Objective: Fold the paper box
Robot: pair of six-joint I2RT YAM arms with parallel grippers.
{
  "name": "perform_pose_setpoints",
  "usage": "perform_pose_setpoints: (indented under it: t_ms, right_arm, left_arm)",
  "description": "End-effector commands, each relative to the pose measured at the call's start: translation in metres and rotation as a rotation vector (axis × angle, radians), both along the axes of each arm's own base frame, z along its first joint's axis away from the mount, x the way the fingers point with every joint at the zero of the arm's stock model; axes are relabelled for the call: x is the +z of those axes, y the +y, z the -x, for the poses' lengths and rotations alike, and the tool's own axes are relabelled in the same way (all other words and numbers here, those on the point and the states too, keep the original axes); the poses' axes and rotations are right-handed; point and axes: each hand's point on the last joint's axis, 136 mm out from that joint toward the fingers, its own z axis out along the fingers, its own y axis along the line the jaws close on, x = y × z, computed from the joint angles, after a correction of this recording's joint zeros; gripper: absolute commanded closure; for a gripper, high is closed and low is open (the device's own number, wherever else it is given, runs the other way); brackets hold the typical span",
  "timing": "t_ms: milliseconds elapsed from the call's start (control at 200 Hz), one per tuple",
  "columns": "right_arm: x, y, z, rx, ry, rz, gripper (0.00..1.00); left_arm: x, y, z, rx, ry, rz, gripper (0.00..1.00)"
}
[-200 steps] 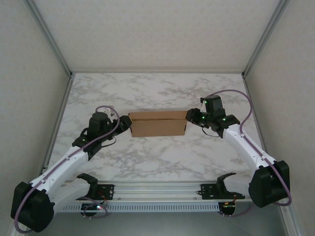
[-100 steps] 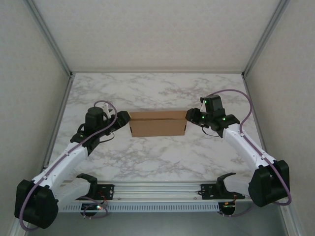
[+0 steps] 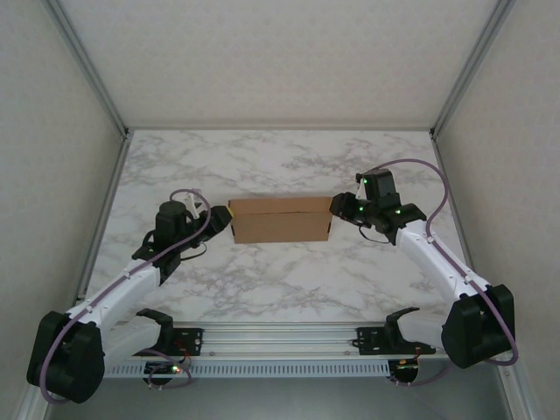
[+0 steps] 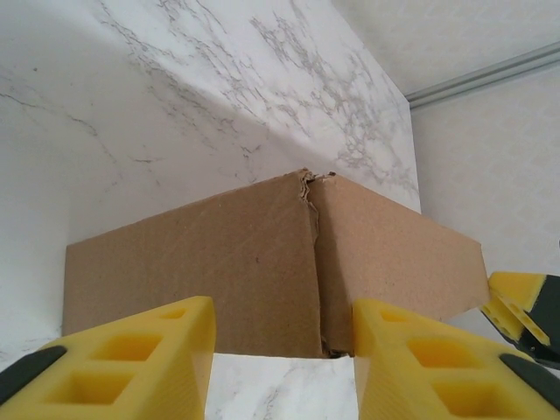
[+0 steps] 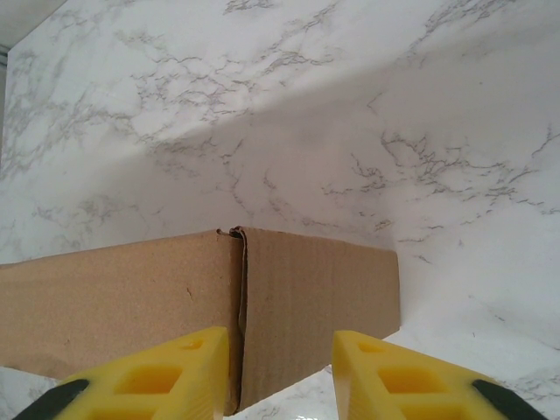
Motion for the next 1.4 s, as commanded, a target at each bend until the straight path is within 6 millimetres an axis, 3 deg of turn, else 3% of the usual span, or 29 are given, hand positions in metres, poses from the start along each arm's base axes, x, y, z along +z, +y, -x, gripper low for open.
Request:
perform_pose_setpoints:
  t_ms: [0,140,250,406,611,761,911,1122,1397]
  right_arm:
    - [-0.025,-0.010,0.017,0.005,0.109,0.060,0.61]
    - [0.000,0.000,0.015,0.038,0.061,-0.001,0.59]
    - [0.008,0.009,0.013,0.066,0.059,-0.038,0.59]
    - [-0.014,0.005,0.012,0.049,0.132,0.007,0.62]
    - [-0.050,-0.007,0.026,0.008,0.227,0.075,0.67]
    - [-0.065,-0.002,0.033,0.034,0.289,0.075,0.78]
    - [-0.056,0.003,0.032,0.046,0.253,0.045,0.86]
    - [-0.022,0.012,0.035,0.114,0.073,0.016,0.86]
    - [-0.035,0.007,0.076,0.105,0.028,0.052,0.89]
  left_arm:
    - [-0.050,0.019,0.015,0.061,0.171,-0.086,0.57]
    - [-0.046,0.019,0.011,0.050,0.172,-0.120,0.58]
    - [-0.047,0.019,0.009,0.043,0.176,-0.138,0.58]
    - [-0.054,0.019,0.009,0.030,0.199,-0.159,0.62]
    - [-0.065,0.018,0.013,0.022,0.237,-0.162,0.68]
    - [-0.070,0.012,0.015,-0.006,0.253,-0.157,0.75]
    - [-0.068,0.009,0.016,-0.018,0.245,-0.154,0.82]
    - [-0.038,0.006,0.018,0.010,0.149,-0.127,0.84]
    - [-0.045,-0.011,0.057,-0.019,0.165,-0.152,0.84]
